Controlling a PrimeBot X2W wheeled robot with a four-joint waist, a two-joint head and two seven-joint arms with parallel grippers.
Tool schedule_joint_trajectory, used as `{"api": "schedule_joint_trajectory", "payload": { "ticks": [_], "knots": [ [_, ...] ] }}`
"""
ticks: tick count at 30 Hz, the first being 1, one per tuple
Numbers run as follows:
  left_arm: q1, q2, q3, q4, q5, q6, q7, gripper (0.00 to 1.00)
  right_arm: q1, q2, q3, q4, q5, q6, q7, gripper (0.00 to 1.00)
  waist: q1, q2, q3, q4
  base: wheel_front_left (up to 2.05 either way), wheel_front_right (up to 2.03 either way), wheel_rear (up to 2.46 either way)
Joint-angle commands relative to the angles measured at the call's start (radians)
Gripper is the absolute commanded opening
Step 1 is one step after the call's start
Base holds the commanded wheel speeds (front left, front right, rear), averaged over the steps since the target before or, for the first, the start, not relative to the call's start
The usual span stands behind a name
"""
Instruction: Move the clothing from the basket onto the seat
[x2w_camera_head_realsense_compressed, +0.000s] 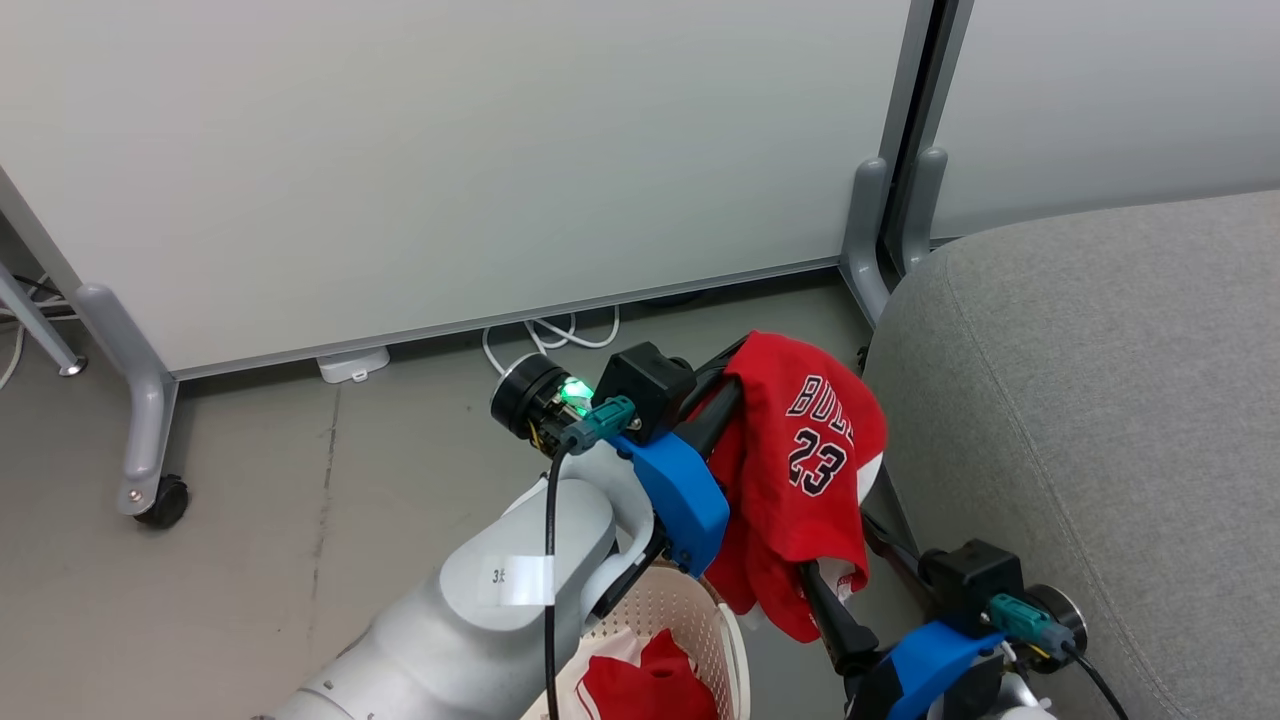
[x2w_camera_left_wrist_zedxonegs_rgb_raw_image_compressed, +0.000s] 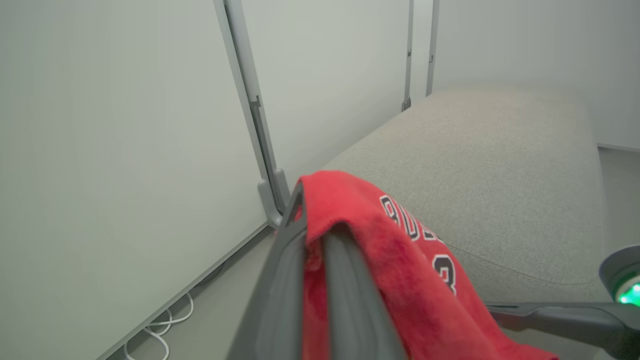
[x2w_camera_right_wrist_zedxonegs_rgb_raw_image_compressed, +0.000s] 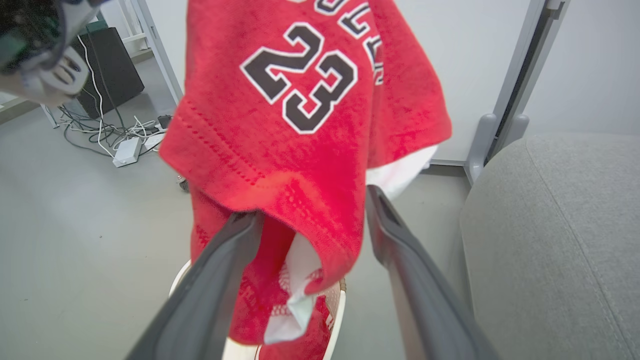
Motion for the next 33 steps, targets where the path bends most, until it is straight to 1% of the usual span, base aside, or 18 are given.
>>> {"api": "schedule_joint_trajectory", "payload": {
  "ticks": [1, 12, 13, 15, 16, 24, 33],
  "knots": [
    [-0.001, 0.000, -0.003, -0.002, -0.004, 0.001, -0.003, 0.00, -0.019, -0.004, 0.003, 0.011, -0.002, 0.000, -0.004, 1.00, 0.0000, -0.0001, -0.001, 0.001, 0.00, 0.00, 0.00],
    [0.001, 0.000, -0.013, -0.009, -0.014, 0.005, -0.003, 0.00, -0.163, -0.004, 0.059, 0.140, 0.014, 0.000, -0.029, 1.00, 0.0000, -0.0001, 0.002, -0.002, 0.00, 0.00, 0.00],
    [0.002, 0.000, -0.014, -0.009, -0.013, 0.004, -0.003, 0.00, -0.174, -0.004, 0.066, 0.153, 0.020, 0.000, -0.029, 0.94, 0.0000, -0.0001, 0.001, -0.002, 0.00, 0.00, 0.00],
    [0.001, 0.000, -0.015, -0.008, -0.014, 0.003, -0.003, 0.00, -0.192, -0.004, 0.077, 0.175, 0.030, 0.000, -0.035, 0.25, 0.0000, -0.0001, 0.000, -0.003, 0.00, 0.00, 0.00],
    [0.001, 0.000, -0.016, -0.007, -0.015, 0.002, -0.003, 0.00, -0.199, -0.004, 0.083, 0.183, 0.037, 0.000, -0.040, 0.00, 0.0000, -0.0001, -0.001, -0.003, 0.00, 0.00, 0.00],
    [0.008, 0.000, -0.020, -0.008, -0.020, 0.004, -0.003, 0.00, -0.213, -0.004, 0.093, 0.227, 0.062, 0.000, -0.071, 0.00, 0.0000, -0.0001, -0.008, -0.003, 0.00, 0.00, 0.00],
    [0.016, 0.000, -0.021, 0.000, -0.023, 0.002, -0.003, 0.00, -0.208, -0.004, 0.089, 0.230, 0.066, 0.000, -0.084, 0.00, 0.0000, -0.0001, -0.013, -0.011, 0.00, 0.00, 0.00]
  ]
}}
